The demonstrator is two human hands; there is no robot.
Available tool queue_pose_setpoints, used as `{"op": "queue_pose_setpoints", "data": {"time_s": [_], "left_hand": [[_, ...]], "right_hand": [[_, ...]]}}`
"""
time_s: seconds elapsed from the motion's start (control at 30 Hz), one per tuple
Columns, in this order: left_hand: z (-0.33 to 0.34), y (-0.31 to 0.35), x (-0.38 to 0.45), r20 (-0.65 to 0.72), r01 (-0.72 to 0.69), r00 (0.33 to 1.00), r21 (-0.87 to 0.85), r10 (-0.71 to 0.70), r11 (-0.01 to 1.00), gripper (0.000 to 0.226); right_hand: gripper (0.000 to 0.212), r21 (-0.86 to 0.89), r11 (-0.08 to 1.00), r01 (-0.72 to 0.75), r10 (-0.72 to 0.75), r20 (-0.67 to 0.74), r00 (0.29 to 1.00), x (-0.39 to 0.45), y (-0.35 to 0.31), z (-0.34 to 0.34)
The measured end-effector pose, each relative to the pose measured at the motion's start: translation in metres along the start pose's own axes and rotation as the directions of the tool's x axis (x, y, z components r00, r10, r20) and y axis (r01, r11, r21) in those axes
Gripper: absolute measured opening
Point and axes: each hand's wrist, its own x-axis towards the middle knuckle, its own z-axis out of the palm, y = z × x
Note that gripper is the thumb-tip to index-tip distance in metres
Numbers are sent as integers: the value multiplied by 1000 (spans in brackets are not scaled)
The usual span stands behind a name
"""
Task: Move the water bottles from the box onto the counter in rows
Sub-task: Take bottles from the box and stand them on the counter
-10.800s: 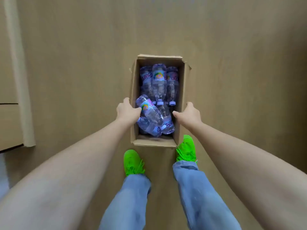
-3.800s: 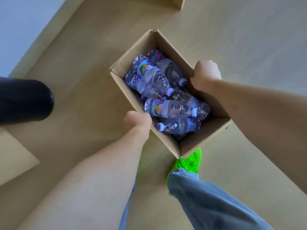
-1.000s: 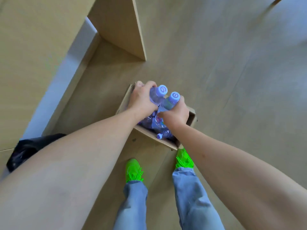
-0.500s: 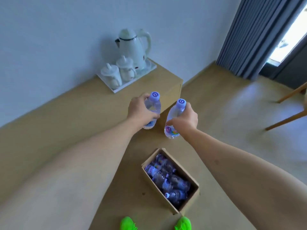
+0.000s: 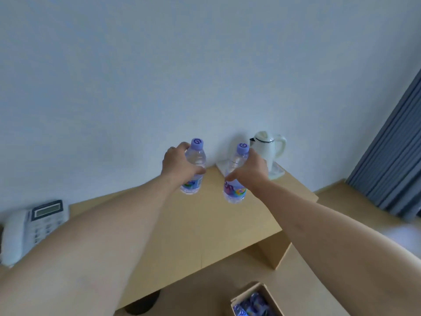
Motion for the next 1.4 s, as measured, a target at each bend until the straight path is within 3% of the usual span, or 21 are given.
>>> {"op": "queue_pose_setpoints", "data": {"time_s": [0.27, 0.47, 0.73, 0.9, 1.23, 1.4], "left_hand": [[-100, -105, 19, -126, 152, 981, 8, -150, 988, 73], [-127, -177, 25, -188, 283, 942, 0, -278, 959, 70], [-110, -246, 64, -230, 411, 889, 25, -395, 911, 61], [-90, -281, 93, -223, 447, 872, -1, -435, 895, 55], [-43, -294, 147, -251, 455, 855, -61, -455, 889, 52], [-38, -297, 161, -244, 483, 843, -52, -480, 874, 67]], "right_hand": [[71, 4, 989, 151, -149, 179, 972, 6, -86, 110], [71, -15, 973, 229, -212, 320, 923, 20, -113, 190], [72, -238, 904, 356, -227, 438, 870, 66, -120, 293], [70, -158, 951, 267, -168, 461, 871, 104, -107, 345], [60, -103, 949, 299, -218, 472, 854, 140, -90, 395], [59, -103, 944, 313, -234, 461, 856, 142, -92, 404]]}}
